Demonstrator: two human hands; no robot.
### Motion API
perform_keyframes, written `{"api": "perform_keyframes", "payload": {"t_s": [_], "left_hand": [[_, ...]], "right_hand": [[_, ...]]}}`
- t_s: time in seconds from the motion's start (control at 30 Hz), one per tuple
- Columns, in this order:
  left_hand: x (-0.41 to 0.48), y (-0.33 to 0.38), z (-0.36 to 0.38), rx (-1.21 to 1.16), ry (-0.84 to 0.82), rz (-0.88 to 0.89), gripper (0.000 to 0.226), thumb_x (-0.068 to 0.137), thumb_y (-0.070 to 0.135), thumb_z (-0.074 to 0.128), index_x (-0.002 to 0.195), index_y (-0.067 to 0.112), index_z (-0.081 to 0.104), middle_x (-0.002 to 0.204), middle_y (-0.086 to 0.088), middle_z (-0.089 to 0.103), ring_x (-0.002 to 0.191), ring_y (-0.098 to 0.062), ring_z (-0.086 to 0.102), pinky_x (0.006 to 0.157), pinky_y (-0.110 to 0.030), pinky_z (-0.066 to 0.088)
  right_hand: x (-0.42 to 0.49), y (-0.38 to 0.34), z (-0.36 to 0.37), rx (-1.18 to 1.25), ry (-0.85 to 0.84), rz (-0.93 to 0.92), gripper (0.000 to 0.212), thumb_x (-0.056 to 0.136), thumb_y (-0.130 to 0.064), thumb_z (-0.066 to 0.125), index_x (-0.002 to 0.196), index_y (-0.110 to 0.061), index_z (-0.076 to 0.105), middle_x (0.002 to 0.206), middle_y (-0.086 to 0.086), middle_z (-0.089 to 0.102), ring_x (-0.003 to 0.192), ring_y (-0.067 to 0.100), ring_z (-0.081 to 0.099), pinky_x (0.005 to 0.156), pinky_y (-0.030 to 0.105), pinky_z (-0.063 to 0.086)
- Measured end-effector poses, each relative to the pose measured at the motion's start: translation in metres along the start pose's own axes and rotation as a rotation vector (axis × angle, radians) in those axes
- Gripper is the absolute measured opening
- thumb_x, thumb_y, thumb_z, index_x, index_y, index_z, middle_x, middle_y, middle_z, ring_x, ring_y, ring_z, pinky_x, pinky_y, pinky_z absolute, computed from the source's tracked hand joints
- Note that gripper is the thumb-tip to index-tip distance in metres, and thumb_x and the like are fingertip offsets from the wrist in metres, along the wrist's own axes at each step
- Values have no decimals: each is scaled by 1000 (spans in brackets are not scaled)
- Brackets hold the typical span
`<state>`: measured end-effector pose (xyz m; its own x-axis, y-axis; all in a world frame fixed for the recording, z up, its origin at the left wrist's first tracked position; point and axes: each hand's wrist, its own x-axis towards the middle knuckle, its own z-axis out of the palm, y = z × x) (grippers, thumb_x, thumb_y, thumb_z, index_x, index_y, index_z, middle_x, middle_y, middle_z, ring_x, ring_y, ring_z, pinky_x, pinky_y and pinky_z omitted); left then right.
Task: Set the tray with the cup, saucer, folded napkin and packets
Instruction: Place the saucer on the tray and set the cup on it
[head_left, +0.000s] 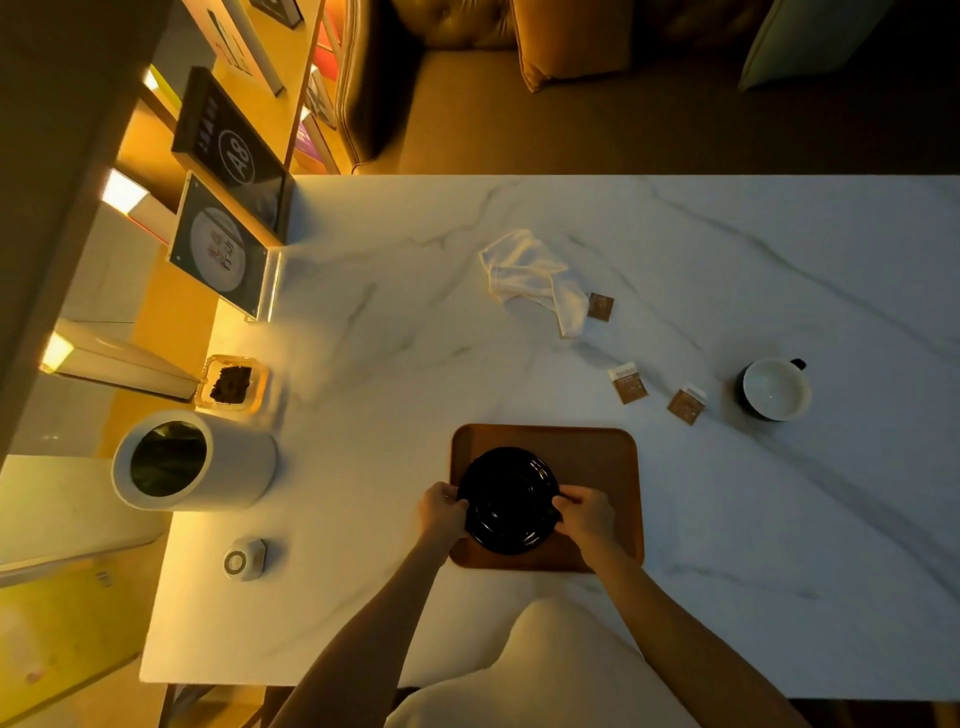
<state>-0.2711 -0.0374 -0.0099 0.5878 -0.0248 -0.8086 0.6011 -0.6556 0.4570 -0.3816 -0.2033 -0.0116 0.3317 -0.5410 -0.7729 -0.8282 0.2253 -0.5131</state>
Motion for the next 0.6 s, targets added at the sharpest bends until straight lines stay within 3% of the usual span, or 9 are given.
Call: {"api": "perform_keyframes", "payload": {"t_s": [0.6], "left_hand": [[13,-5,-3,41,16,-59,13,93,5,56,106,9,58,101,-16,65,88,-31,69,76,-46,62]], "right_hand": [[9,0,14,2,-16,23,32,91,-3,58,123,0,61,114,23,67,100,35,66,84,48,58]]}}
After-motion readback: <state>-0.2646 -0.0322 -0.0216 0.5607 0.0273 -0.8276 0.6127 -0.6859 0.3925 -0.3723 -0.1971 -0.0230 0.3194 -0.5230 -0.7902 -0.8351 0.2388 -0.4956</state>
